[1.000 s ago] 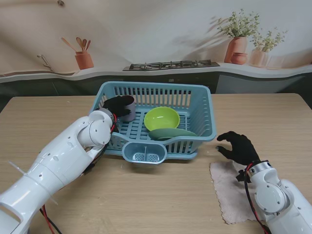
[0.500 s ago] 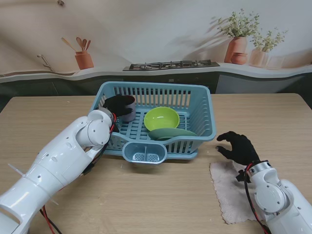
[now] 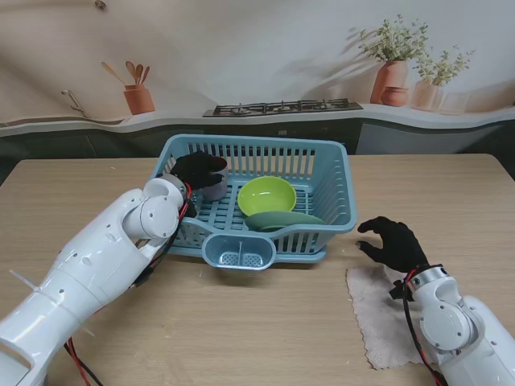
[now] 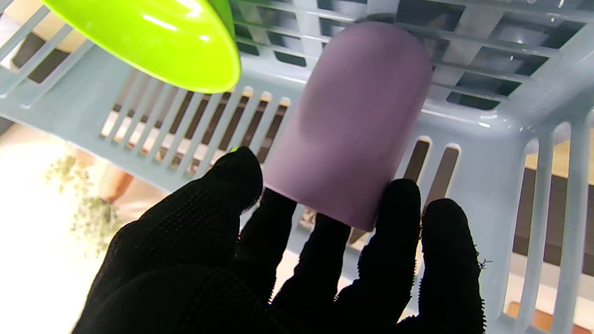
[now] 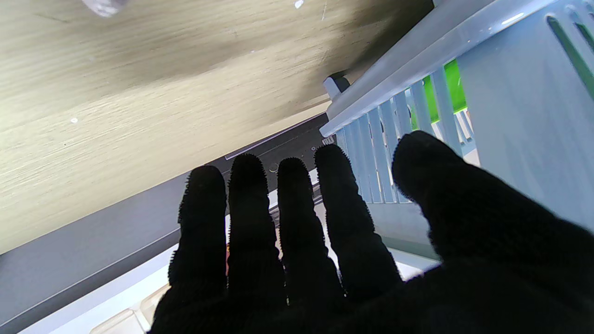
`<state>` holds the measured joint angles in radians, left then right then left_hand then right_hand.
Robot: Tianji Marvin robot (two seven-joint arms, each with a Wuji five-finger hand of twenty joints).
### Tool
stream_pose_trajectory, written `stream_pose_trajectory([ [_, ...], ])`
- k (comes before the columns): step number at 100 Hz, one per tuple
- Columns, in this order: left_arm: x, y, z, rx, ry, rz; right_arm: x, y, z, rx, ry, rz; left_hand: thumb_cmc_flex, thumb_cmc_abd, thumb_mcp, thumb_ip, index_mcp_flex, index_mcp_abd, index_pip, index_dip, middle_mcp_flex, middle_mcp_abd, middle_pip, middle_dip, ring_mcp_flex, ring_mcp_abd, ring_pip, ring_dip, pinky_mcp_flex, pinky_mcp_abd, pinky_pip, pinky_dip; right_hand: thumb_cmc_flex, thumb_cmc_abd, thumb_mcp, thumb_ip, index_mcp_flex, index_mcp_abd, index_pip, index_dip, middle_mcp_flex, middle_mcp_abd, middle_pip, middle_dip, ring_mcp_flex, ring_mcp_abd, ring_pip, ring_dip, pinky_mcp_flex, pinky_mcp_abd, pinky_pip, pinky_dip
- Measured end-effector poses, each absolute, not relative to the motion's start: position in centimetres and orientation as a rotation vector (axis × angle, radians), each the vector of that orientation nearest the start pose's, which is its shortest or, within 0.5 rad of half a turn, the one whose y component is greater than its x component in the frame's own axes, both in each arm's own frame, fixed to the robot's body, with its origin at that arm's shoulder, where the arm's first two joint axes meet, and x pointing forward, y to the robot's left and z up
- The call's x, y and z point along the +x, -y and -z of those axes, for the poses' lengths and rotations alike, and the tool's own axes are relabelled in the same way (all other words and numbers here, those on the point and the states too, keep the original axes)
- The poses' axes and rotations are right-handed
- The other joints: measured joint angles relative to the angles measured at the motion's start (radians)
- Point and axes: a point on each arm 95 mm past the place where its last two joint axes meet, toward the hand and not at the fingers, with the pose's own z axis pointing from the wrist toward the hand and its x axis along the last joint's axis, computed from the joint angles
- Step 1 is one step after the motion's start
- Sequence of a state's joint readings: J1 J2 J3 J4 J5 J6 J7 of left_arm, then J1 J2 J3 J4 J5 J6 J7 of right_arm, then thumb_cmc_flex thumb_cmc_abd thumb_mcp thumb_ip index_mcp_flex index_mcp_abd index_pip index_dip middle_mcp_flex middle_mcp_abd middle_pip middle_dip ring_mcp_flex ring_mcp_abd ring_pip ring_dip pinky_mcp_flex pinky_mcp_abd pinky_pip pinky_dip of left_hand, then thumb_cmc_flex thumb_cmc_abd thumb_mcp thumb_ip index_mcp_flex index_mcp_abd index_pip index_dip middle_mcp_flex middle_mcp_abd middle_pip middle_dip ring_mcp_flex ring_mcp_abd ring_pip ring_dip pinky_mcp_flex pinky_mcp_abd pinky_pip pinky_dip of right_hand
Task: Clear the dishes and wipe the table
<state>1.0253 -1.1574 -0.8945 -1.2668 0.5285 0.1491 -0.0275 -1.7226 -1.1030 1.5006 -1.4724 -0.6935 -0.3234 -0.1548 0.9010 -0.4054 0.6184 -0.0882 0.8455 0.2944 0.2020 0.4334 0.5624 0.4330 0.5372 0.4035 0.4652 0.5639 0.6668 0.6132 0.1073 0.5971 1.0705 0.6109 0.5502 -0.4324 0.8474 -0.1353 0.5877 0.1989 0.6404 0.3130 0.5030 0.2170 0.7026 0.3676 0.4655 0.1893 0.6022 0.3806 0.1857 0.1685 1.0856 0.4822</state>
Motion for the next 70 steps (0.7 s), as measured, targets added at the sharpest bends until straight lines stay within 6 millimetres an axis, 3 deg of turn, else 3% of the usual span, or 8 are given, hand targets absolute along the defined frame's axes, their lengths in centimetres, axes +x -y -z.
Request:
stream_pose_trajectory([
  [70,52.1,4.2,24.3,-1.39,-1.384,1.718,37.0,10.8,35.5,1.461,-1.175,-1.718,-0.033,0.0,0.015,0.0,-0.02,-0.002,-0.018,-0.036,-0.054,-0.01,0.01,0.0,-0.01,-0.013,0.075,0.05,0.024,-0.002,0.08,0.035,0.0,0.0,0.0,0.0,0.0,0.0,0.0,0.0,0.0,0.0,0.0,0.0,0.0,0.0,0.0,0.0,0.0,0.0,0.0,0.0],
])
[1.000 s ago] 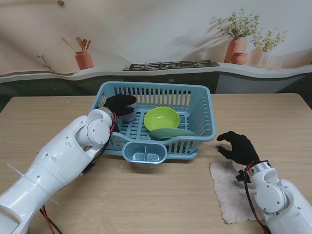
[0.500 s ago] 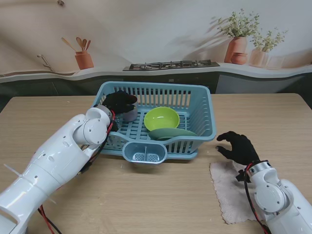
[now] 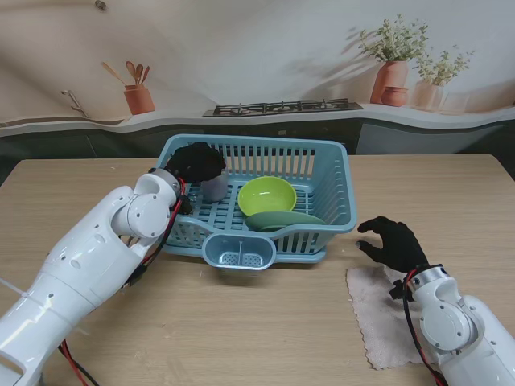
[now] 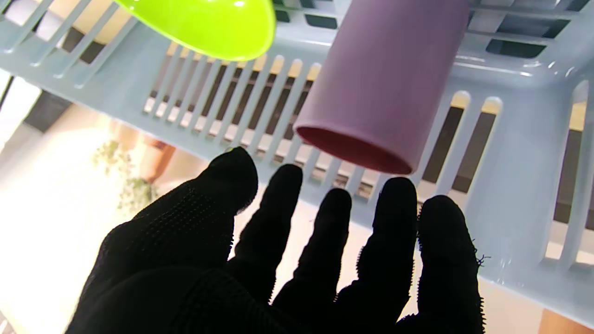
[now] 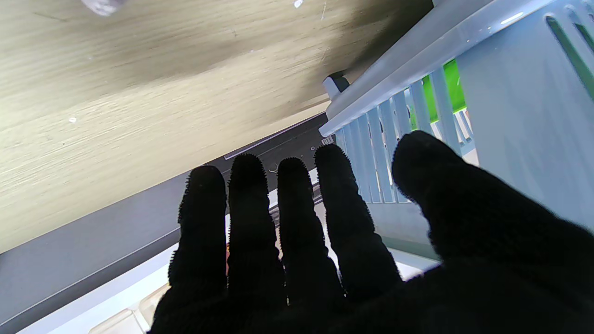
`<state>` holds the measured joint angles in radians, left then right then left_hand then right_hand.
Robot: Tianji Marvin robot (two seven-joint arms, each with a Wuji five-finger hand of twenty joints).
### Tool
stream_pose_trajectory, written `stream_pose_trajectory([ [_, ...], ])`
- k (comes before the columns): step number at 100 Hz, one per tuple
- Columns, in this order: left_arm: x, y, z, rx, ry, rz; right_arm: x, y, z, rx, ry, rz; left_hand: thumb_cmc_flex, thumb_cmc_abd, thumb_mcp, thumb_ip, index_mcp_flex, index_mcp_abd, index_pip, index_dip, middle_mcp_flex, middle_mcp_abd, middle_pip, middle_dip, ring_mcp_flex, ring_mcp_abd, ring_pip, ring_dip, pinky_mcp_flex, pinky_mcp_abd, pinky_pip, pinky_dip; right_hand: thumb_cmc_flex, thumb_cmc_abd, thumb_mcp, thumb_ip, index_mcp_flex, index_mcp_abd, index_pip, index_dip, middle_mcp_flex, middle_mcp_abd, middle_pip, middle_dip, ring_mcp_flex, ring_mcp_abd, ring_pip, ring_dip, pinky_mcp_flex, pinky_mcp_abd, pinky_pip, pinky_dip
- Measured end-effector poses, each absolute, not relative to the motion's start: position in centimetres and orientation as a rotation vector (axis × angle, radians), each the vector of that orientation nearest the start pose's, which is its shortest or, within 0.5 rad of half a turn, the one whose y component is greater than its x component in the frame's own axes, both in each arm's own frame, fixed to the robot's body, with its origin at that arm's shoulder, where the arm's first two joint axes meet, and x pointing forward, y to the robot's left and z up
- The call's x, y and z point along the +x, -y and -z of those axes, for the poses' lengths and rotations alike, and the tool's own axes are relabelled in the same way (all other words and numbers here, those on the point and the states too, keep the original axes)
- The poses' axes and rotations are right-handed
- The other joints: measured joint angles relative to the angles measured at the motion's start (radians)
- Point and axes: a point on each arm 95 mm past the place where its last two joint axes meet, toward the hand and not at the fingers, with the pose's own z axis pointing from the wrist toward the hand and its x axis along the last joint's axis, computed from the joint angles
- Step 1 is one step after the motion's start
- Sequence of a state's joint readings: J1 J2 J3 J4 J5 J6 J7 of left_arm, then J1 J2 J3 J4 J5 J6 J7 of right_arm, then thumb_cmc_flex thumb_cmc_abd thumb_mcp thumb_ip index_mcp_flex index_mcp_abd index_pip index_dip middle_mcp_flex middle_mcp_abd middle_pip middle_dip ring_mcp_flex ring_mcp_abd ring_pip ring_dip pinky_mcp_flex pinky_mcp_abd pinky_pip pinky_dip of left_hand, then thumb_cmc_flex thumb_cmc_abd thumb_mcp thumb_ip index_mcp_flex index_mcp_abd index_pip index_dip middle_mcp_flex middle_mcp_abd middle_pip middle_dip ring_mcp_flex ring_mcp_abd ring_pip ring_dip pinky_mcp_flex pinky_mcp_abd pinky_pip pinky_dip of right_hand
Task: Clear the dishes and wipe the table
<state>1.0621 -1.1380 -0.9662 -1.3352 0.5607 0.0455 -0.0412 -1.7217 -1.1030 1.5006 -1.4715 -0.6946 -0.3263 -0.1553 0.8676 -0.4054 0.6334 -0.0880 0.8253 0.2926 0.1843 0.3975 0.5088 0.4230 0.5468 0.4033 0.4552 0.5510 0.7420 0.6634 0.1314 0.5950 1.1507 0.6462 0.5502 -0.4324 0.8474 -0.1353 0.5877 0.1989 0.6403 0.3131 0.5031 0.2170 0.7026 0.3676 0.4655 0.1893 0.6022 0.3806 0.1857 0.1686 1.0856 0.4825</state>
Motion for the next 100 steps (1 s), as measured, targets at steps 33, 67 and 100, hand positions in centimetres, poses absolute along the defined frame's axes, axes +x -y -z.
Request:
stream_pose_trajectory([
  [33,51.3,4.2,22.0,-1.346,-1.393,1.809,37.0,10.8,35.5,1.458,-1.176,-1.723,0.0,0.0,0.0,0.0,0.0,0.0,0.0,0.0,0.0,0.0,0.0,0.0,0.0,0.0,0.003,0.0,0.0,-0.005,0.001,0.009,0.0,0.0,0.0,0.0,0.0,0.0,0.0,0.0,0.0,0.0,0.0,0.0,0.0,0.0,0.0,0.0,0.0,0.0,0.0,0.0],
  [67,50.0,3.7,19.8,-1.327,-1.388,1.877,37.0,10.8,35.4,1.454,-1.176,-1.727,0.0,0.001,-0.003,0.0,0.0,0.0,0.0,0.0,0.011,0.0,0.0,0.0,0.0,0.0,0.003,0.0,0.0,-0.005,0.001,0.01,0.0,0.0,0.0,0.0,0.0,0.0,0.0,0.0,0.0,0.0,0.0,0.0,0.0,0.0,0.0,0.0,0.0,0.0,0.0,0.0],
  [100,48.3,2.2,18.0,-1.268,-1.373,1.942,37.0,10.8,35.4,1.452,-1.18,-1.727,0.075,0.003,-0.112,0.0,0.03,0.002,0.082,0.082,0.143,-0.001,0.051,0.004,0.13,-0.003,0.085,0.026,0.106,-0.001,0.05,0.058,0.0,0.0,0.0,0.0,0.0,0.0,0.0,0.001,0.0,0.0,0.0,0.0,0.0,0.0,0.0,0.0,0.0,0.0,0.0,0.0],
])
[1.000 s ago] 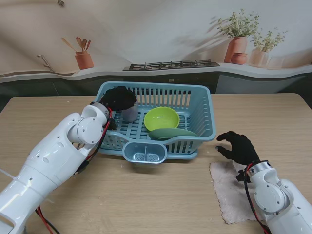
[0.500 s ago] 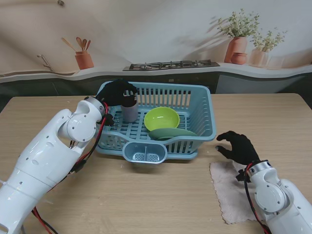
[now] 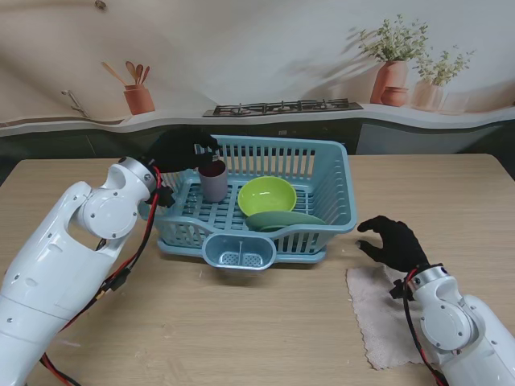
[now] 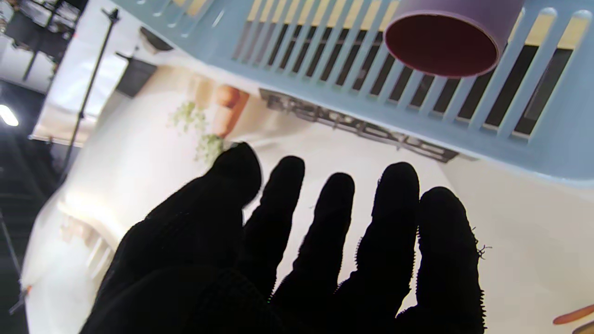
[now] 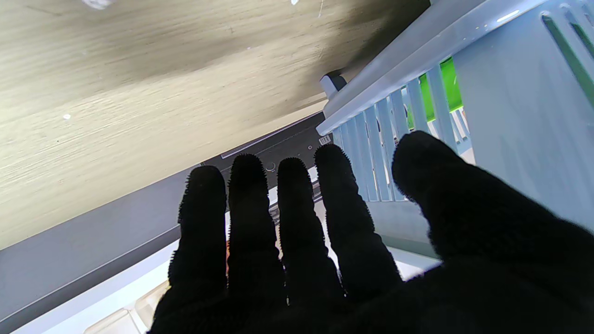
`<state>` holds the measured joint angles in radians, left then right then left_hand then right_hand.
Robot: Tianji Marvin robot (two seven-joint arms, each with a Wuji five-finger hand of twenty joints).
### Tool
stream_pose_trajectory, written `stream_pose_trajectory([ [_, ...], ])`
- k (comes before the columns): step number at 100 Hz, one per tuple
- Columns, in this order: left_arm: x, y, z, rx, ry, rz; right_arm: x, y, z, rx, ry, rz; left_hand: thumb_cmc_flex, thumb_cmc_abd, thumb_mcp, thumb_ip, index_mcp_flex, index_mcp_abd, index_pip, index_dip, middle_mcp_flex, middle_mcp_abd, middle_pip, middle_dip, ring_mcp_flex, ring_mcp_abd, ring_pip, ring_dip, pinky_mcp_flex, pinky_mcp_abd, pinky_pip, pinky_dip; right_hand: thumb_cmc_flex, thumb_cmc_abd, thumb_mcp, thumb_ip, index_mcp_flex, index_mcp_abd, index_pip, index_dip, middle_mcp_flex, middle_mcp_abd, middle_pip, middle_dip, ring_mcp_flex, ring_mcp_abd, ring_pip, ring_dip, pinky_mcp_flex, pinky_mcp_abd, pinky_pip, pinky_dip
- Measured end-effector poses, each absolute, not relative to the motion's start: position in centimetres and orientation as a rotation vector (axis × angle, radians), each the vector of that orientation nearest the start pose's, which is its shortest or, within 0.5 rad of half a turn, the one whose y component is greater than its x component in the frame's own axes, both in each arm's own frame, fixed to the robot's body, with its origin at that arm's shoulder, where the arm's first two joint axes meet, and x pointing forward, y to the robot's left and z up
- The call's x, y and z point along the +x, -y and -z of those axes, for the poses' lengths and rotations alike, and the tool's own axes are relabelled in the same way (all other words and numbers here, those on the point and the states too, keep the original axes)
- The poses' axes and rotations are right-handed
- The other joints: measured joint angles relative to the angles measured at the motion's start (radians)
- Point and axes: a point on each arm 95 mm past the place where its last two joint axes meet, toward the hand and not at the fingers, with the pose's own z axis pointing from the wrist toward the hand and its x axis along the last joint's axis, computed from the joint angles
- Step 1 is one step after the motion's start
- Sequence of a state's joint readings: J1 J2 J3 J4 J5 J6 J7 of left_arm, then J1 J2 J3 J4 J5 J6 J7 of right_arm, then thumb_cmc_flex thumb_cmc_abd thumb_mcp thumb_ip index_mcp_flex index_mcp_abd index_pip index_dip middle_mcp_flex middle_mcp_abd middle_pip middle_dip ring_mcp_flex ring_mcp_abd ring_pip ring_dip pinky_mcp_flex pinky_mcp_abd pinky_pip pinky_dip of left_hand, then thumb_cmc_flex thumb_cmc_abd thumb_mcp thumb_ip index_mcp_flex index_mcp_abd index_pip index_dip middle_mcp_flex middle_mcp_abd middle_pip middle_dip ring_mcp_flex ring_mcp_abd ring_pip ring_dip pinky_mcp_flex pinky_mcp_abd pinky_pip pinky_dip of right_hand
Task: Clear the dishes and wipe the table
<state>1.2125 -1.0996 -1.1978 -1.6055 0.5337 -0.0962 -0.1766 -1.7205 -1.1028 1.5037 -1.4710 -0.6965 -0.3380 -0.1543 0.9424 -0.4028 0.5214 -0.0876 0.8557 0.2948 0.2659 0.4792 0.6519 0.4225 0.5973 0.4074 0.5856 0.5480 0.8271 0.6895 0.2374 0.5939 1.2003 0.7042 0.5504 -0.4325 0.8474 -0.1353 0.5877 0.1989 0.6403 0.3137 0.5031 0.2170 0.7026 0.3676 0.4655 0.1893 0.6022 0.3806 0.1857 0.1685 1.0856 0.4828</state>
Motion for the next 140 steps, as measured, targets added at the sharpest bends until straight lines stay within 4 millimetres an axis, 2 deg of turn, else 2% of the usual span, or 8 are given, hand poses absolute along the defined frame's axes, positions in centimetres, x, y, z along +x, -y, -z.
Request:
stream_pose_trajectory([
  [13,47.4,1.1,17.6,-1.211,-1.372,1.958,37.0,10.8,35.4,1.45,-1.182,-1.727,0.039,0.0,-0.033,0.0,0.012,-0.003,0.038,0.012,0.019,0.0,0.032,0.014,0.028,0.0,0.05,0.024,0.028,0.008,0.033,0.024,0.0,0.0,0.0,0.0,0.0,0.0,0.0,0.002,0.0,0.0,0.0,0.0,0.0,0.0,0.0,0.0,0.0,0.0,0.0,0.004],
  [54,44.1,-3.5,17.5,-1.101,-1.317,1.962,37.0,10.7,35.5,1.452,-1.191,-1.723,0.05,0.0,-0.051,0.0,0.012,-0.006,0.057,0.014,0.019,0.0,0.037,0.022,0.034,0.001,0.054,0.026,0.039,0.012,0.034,0.037,0.0,0.0,0.0,0.0,0.0,0.0,0.0,0.003,0.001,0.0,0.0,0.0,0.0,0.0,0.0,0.0,0.0,0.0,0.0,0.005],
  [61,43.5,-4.2,17.5,-1.081,-1.307,1.967,37.0,10.7,35.5,1.453,-1.193,-1.722,0.054,0.001,-0.096,0.0,0.012,-0.006,0.077,0.014,0.033,0.0,0.045,0.022,0.051,0.001,0.077,0.04,0.049,0.012,0.043,0.05,0.0,0.0,0.0,0.0,0.0,0.0,0.0,0.003,0.001,0.0,0.0,0.0,0.0,0.0,0.0,0.0,0.0,0.0,0.0,0.005],
  [79,42.0,-6.0,17.8,-1.029,-1.279,1.974,37.0,10.6,35.5,1.455,-1.197,-1.721,0.072,0.003,-0.117,0.002,0.012,-0.009,0.099,0.014,0.06,0.0,0.063,0.033,0.074,0.001,0.117,0.065,0.087,0.013,0.061,0.061,0.0,0.0,0.0,0.0,0.0,0.0,0.0,0.003,0.001,0.0,0.0,0.0,0.0,0.0,0.0,0.0,0.0,0.0,0.0,0.005],
  [140,38.2,-10.6,19.2,-0.917,-1.177,1.96,36.9,10.2,35.7,1.466,-1.207,-1.708,0.073,0.013,-0.136,0.002,0.012,-0.012,0.099,0.009,0.06,0.0,0.064,0.034,0.072,0.001,0.101,0.065,0.068,0.013,0.061,0.062,0.0,0.0,0.0,0.0,0.0,0.0,0.003,0.003,0.001,0.0,0.0,0.0,0.0,0.0,0.0,0.0,0.0,0.0,0.0,0.005],
])
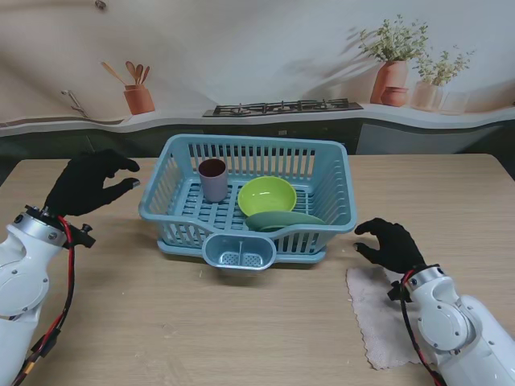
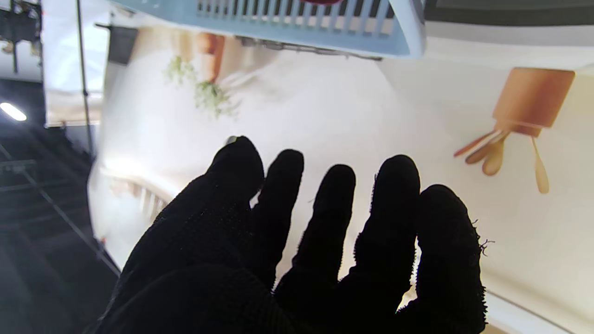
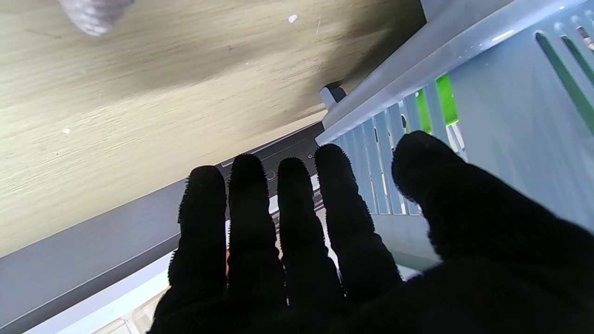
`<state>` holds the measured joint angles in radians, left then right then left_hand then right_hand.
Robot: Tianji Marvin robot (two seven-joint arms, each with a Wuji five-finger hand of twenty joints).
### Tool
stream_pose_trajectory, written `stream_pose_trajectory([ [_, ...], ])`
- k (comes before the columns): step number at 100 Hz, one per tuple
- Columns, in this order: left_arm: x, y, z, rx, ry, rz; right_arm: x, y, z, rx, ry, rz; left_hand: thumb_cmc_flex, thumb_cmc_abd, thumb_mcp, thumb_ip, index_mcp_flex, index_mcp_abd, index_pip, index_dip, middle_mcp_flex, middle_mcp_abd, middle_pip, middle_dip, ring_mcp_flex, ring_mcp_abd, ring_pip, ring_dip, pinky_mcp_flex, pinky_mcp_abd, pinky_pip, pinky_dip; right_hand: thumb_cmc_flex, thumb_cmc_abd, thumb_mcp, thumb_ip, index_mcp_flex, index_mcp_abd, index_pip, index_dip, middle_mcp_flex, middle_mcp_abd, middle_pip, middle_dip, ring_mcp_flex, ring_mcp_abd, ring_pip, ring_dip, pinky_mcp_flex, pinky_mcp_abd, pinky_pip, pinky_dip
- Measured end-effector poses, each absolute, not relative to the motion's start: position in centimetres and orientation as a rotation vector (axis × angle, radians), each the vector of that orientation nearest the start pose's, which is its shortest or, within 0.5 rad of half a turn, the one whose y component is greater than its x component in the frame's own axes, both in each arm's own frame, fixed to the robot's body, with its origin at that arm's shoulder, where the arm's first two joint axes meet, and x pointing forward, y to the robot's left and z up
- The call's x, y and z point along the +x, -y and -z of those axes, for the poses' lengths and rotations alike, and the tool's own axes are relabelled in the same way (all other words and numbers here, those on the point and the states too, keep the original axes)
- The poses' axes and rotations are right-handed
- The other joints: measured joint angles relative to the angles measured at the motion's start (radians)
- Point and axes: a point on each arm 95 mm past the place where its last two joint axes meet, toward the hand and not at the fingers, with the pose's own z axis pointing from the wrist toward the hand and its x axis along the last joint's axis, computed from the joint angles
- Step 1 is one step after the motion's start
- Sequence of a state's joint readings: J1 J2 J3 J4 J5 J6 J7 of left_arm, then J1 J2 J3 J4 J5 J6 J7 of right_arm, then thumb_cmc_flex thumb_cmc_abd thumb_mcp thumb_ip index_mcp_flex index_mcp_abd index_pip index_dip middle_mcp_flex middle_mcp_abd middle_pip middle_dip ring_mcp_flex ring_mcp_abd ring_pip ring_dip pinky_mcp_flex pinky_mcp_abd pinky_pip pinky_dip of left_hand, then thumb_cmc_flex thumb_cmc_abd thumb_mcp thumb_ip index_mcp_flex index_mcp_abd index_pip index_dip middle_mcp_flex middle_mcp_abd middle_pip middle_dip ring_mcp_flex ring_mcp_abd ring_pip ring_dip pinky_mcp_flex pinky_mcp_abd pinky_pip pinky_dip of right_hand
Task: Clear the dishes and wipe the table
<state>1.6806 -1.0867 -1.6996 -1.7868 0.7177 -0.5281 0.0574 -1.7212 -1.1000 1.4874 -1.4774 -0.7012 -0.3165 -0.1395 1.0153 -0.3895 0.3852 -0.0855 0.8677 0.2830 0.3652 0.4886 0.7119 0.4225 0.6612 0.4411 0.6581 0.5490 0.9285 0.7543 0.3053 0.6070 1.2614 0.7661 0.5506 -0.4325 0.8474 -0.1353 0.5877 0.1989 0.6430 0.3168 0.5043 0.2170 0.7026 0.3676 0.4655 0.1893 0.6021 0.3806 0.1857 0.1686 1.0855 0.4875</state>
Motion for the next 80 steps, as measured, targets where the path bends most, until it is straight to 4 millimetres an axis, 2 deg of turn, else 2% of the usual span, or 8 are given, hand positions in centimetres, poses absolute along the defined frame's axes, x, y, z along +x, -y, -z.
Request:
stream_pose_trajectory([
  [80,35.4,-13.0,24.4,-0.936,-1.141,1.898,36.9,9.9,35.7,1.473,-1.22,-1.699,0.0,0.001,-0.019,0.0,0.0,-0.016,-0.012,-0.006,-0.02,-0.001,-0.032,0.0,-0.053,0.0,-0.074,-0.014,-0.073,-0.001,-0.003,0.0,0.0,0.0,0.0,0.0,0.0,0.0,0.0,0.0,0.0,0.0,0.0,0.0,0.0,0.0,0.0,0.0,0.0,0.0,0.0,0.0],
])
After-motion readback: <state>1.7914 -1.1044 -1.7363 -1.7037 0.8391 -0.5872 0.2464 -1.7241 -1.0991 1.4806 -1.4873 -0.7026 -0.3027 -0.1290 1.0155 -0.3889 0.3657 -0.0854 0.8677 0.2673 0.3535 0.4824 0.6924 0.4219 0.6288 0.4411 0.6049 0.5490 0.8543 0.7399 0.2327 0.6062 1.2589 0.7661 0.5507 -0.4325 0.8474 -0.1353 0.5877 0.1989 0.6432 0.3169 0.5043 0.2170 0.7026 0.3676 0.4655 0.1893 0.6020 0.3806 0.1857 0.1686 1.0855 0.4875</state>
